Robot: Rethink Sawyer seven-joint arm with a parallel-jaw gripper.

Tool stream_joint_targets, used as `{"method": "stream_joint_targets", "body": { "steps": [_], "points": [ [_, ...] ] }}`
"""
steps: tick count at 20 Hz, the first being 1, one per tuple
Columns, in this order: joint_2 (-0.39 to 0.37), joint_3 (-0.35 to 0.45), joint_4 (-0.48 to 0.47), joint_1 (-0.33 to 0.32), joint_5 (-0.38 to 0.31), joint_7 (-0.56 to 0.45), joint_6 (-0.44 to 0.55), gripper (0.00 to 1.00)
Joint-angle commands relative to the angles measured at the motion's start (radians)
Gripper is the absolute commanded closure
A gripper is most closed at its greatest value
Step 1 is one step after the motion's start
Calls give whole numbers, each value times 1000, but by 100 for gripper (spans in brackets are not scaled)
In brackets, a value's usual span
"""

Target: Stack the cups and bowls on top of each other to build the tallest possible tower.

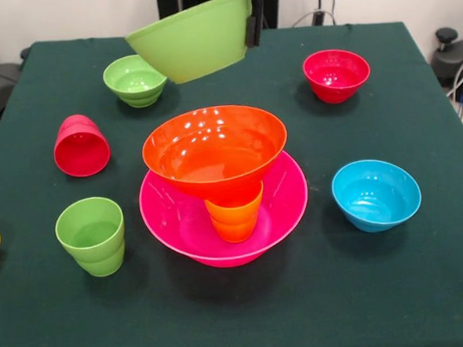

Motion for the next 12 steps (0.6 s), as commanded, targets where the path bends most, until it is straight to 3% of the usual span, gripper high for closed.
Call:
{"method": "stream_joint_targets", "body": {
  "steps": [1,7,12],
  "points": [
    [101,48,-152,49,9,-42,150,100],
    [140,35,-233,75,32,-14,216,100],
    [138,28,-251,83,27,-17,214,100]
  ]
}}
